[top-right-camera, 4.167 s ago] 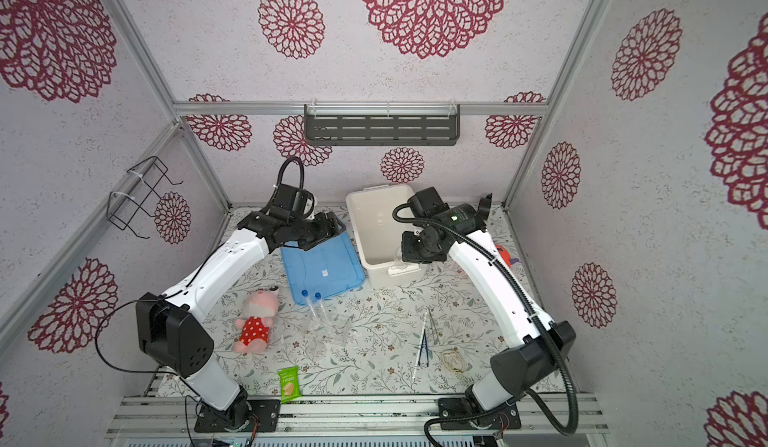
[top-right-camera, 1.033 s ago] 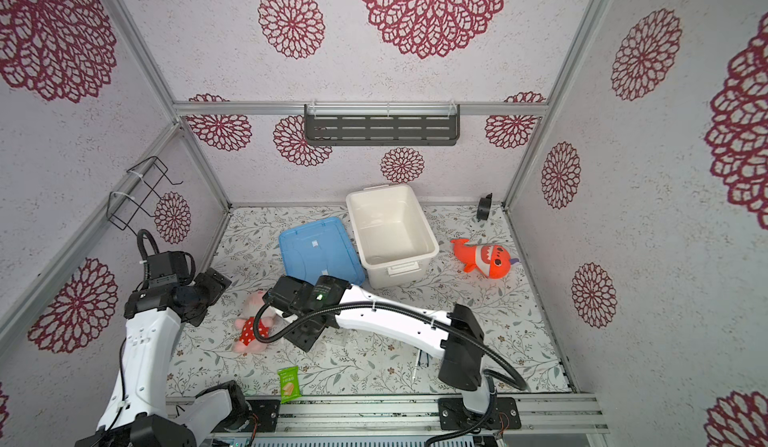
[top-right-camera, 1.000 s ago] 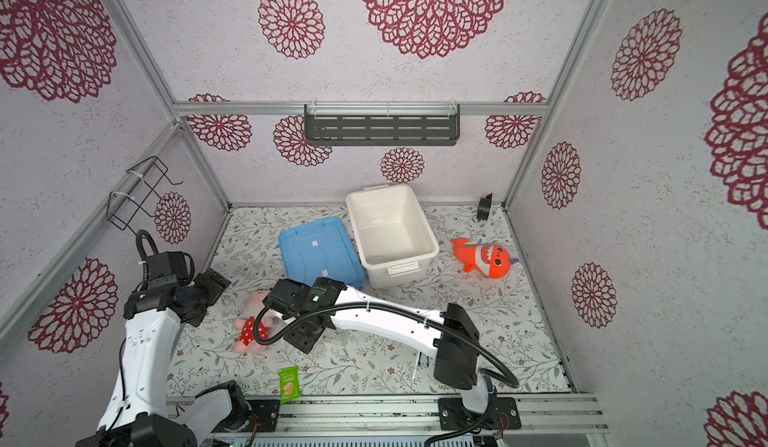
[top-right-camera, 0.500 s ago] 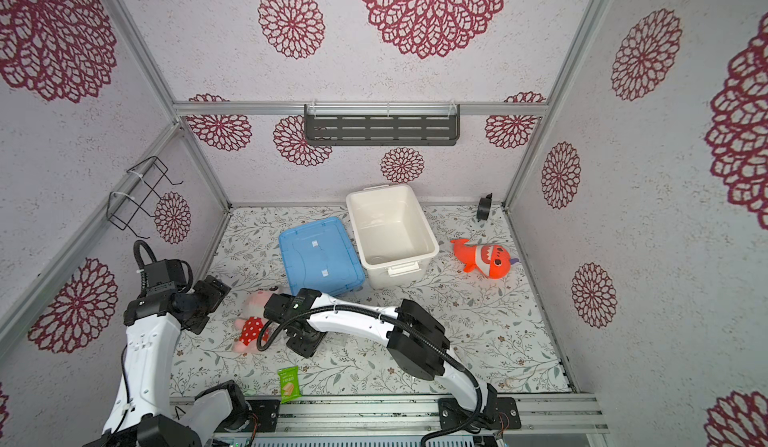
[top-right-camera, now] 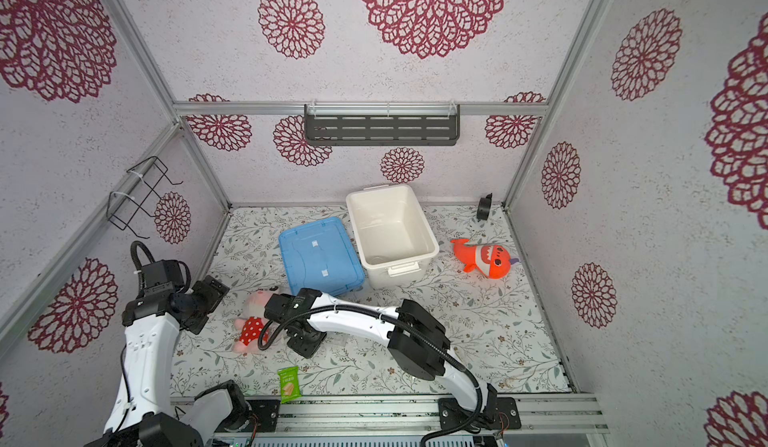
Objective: Organize the chemistry lab equipment
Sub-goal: 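Carry the held spoon with the right gripper into the white bin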
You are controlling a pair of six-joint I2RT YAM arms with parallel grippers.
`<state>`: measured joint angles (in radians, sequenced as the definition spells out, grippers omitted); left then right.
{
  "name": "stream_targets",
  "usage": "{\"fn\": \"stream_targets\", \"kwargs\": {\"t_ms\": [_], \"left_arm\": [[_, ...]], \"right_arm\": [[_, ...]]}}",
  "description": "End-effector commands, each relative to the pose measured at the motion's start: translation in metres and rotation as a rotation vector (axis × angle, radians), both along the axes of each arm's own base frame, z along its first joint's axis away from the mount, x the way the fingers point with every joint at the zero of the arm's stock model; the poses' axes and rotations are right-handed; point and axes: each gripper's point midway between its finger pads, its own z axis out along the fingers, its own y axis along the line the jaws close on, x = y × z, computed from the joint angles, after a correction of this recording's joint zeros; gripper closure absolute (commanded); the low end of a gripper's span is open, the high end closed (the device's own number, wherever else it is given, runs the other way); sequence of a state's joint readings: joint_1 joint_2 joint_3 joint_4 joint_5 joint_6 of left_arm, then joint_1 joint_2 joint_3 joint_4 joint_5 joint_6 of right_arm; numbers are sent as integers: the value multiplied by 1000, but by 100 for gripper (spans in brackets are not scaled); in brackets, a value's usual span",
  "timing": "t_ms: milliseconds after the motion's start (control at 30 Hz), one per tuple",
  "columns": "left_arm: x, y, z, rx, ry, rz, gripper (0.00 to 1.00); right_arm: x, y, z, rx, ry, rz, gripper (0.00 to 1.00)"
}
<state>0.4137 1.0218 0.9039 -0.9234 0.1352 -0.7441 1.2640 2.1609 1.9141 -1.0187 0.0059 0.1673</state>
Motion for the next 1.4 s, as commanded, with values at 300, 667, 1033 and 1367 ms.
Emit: {"fn": "stream_targets", "kwargs": {"t_ms": [300, 667, 1033, 1367], "left_arm": [[2, 2, 1, -8, 16, -17, 11], [1, -4, -1, -41, 1, -7, 12], [-16, -14, -18, -79, 19, 15, 13], [-22, -14, -29, -72, 53, 5, 13]], "right_arm": [[15, -21, 184, 301, -186, -32, 91], [133, -117, 269, 450, -360, -349, 91], [254, -243, 201, 88, -444, -700, 91], [281, -269, 100, -136, -241, -701, 91]]}}
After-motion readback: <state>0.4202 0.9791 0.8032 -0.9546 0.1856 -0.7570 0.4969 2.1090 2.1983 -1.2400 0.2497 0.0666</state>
